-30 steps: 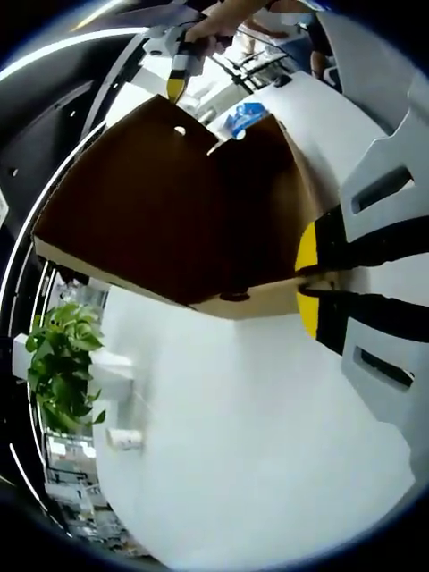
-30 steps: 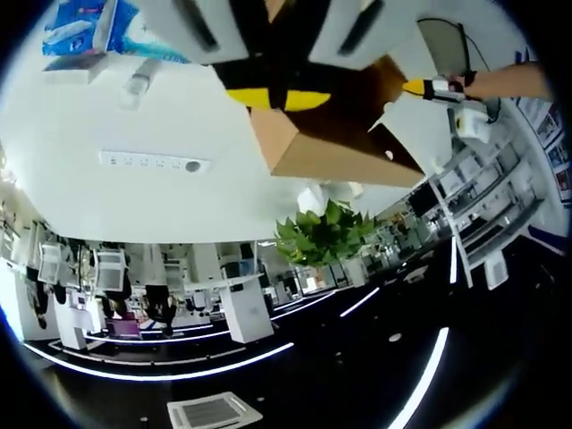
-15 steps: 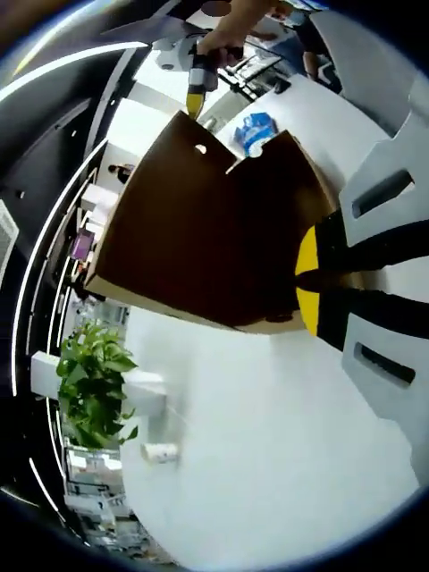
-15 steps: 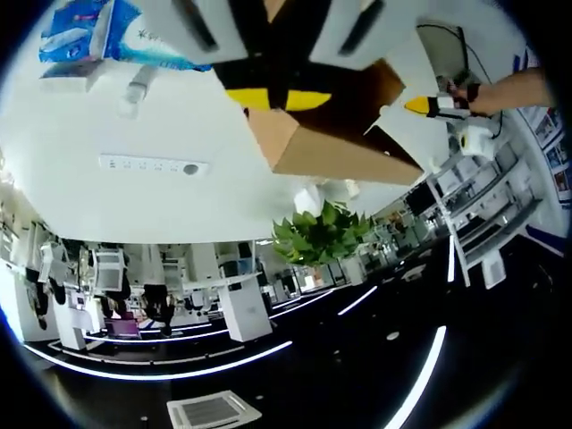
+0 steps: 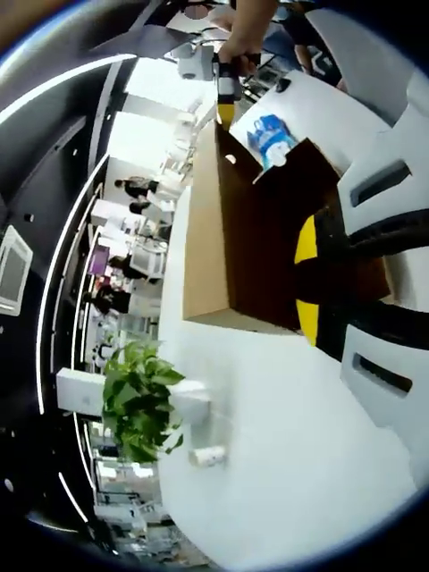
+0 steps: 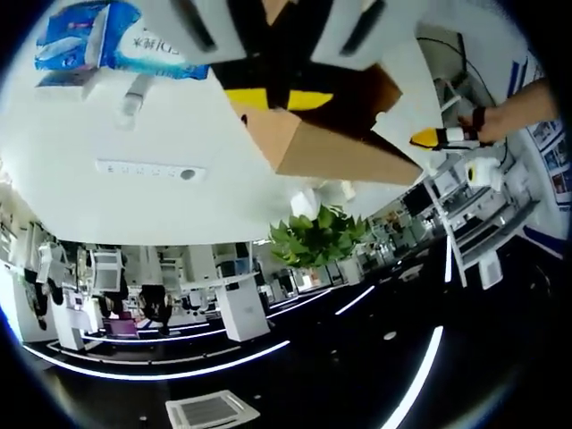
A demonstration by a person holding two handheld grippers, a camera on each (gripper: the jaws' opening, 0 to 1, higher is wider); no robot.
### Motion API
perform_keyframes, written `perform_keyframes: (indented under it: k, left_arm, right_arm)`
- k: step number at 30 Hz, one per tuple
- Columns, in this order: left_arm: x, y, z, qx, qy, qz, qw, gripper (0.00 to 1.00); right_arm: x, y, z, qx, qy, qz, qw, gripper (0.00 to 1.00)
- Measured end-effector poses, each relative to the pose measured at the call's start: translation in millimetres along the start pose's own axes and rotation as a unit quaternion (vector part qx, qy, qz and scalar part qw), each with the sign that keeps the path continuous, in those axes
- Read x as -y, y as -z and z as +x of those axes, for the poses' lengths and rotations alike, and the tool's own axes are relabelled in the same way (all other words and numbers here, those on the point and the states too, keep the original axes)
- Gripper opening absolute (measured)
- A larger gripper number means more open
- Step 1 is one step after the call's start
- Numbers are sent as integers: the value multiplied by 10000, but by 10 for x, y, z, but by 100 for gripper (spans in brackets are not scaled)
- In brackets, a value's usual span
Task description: Operate the shoe box by opening the lid, removing the specified soft item, and placing it in the target area until the item is outside and the box remains undamaged.
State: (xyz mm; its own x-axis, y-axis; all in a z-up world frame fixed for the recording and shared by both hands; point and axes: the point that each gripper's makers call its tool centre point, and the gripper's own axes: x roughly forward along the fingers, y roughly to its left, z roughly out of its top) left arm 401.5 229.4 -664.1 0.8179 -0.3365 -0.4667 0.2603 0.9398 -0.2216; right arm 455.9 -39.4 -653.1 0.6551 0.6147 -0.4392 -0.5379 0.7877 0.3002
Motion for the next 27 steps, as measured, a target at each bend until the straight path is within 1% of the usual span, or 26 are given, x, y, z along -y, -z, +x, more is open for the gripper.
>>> perform_keyframes:
  k: [6, 9, 13, 19, 27]
  left_arm:
    - [-43, -39, -13, 10, -96, 26, 10000, 15]
    - [-72, -18, -15, -33, -160, 71, 9998, 15]
    - [-101, -2, -6, -37, -182, 19, 9998, 15]
    - [-88, 33, -16, -45, -153, -10, 9999, 15]
    - [-80, 96, -20, -123, -155, -38, 9998, 16]
  right_arm:
    - [-14, 60, -15, -16, -17, 18, 10000, 1]
    - [-19, 86, -17, -24, -25, 39, 10000, 1]
    - [-36, 142, -31, -66, -31, 1, 10000, 1]
    - [-60, 226, -63, -122, -56, -112, 9998, 2]
    - [-68, 325, -73, -168, -98, -157, 9997, 2]
